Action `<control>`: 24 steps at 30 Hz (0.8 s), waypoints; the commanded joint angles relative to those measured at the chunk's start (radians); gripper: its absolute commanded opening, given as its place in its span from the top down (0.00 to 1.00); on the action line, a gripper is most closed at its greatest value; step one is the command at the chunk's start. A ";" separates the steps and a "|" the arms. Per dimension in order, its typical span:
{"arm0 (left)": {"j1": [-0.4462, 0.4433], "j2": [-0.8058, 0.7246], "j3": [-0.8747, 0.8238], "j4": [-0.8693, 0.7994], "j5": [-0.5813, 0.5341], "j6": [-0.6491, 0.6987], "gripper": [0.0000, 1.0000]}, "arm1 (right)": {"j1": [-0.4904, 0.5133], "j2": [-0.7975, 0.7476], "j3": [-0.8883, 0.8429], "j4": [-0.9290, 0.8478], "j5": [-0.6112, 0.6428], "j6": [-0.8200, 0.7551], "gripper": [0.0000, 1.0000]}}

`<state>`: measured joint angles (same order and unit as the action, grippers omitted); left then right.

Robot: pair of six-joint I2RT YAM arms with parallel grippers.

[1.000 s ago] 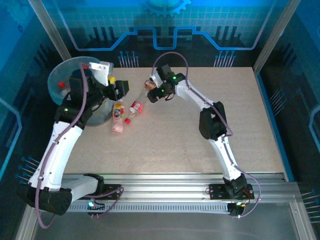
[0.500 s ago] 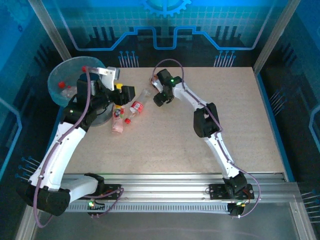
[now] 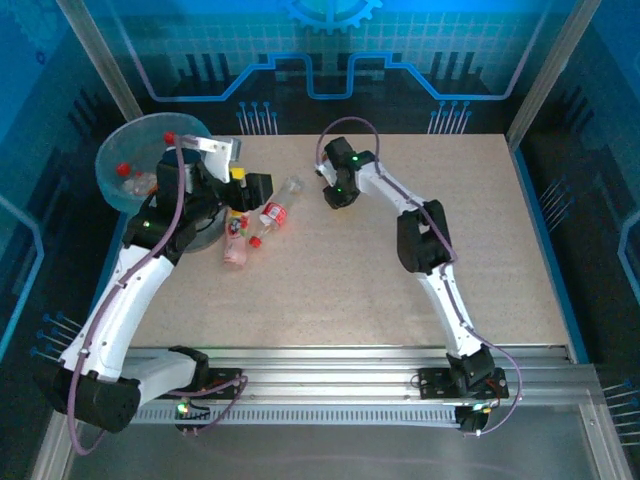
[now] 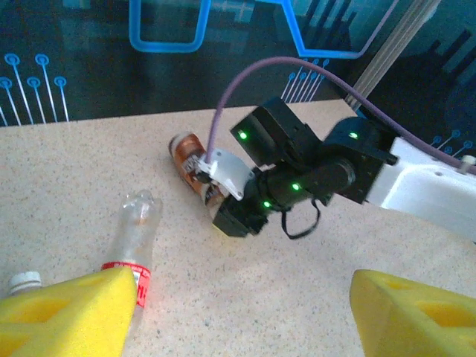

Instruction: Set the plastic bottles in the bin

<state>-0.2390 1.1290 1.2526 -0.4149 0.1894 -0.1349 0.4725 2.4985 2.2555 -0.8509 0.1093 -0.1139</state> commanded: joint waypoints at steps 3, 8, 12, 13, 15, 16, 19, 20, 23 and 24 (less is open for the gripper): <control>-0.008 -0.038 -0.027 0.110 -0.008 -0.096 0.22 | -0.009 -0.380 -0.328 0.164 -0.102 0.050 0.76; -0.010 -0.004 -0.023 0.146 0.057 -0.185 0.18 | 0.023 -0.718 -0.682 0.364 -0.259 0.042 0.75; -0.018 0.038 -0.003 0.149 0.133 -0.238 0.11 | 0.090 -0.962 -0.882 0.515 -0.376 0.026 0.76; -0.020 0.047 0.003 0.154 0.158 -0.253 0.11 | 0.100 -0.993 -0.907 0.540 -0.400 0.037 0.77; -0.020 0.069 0.007 0.171 0.217 -0.285 0.10 | 0.125 -1.048 -0.951 0.600 -0.467 0.067 0.78; -0.022 0.074 0.004 0.179 0.232 -0.294 0.09 | 0.137 -1.064 -0.961 0.620 -0.493 0.075 0.78; -0.022 0.080 -0.015 0.219 0.271 -0.337 0.10 | 0.192 -1.076 -0.951 0.630 -0.545 0.061 0.76; -0.022 0.076 -0.025 0.245 0.294 -0.350 0.10 | 0.212 -1.075 -0.942 0.618 -0.551 0.047 0.76; -0.022 0.058 -0.057 0.318 0.347 -0.389 0.10 | 0.241 -1.060 -0.916 0.596 -0.563 0.031 0.75; -0.022 0.055 -0.064 0.331 0.362 -0.392 0.10 | 0.244 -1.056 -0.912 0.596 -0.573 0.031 0.76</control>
<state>-0.2531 1.2118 1.2160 -0.1806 0.4557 -0.4694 0.6998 1.4300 1.3205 -0.2829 -0.3992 -0.0658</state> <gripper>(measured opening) 0.899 0.298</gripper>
